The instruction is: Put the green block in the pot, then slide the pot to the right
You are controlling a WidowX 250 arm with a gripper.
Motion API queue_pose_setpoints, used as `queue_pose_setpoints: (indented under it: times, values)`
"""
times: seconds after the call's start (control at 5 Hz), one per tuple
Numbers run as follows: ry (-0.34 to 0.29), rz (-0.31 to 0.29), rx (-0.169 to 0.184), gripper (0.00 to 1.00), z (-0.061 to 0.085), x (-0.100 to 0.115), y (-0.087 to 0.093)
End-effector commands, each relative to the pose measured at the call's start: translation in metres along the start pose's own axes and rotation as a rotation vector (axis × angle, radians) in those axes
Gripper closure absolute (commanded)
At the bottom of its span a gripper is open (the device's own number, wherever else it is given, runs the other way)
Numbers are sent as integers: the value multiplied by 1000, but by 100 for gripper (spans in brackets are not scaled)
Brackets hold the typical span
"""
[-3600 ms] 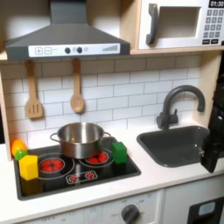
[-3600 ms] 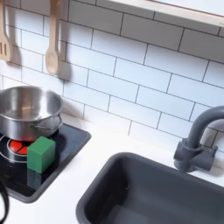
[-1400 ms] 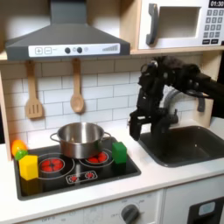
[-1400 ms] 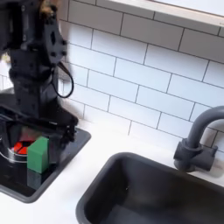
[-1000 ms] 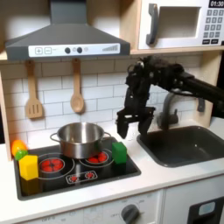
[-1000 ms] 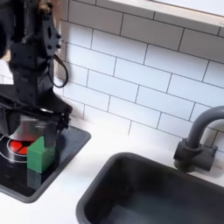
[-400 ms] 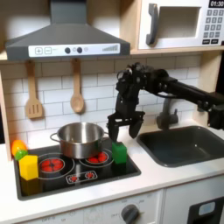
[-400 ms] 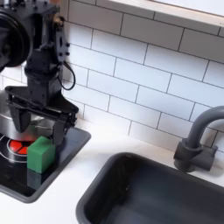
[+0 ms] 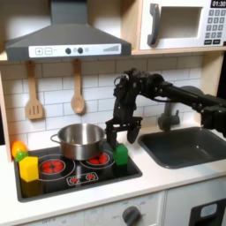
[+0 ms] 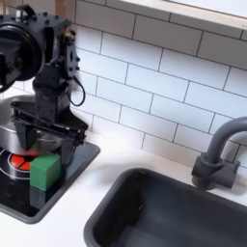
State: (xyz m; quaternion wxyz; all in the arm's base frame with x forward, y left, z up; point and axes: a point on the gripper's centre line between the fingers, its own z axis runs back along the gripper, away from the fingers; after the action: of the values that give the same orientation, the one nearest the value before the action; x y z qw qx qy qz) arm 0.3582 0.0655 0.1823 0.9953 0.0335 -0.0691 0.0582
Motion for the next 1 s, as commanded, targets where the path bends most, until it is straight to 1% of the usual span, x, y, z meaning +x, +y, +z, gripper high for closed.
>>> queue_pose_setpoints:
  times: [0.0, 0.2, 0.4, 0.6, 0.8]
  values:
    - [20, -15, 2, 0, -12, -3, -1]
    - [33, -13, 10, 0, -18, -5, 0]
    - [55, -17, 10, 0, -28, -6, 0]
    - [64, -23, 8, 0, -33, -4, -1]
    - [87, -26, 6, 0, -43, -3, 0]
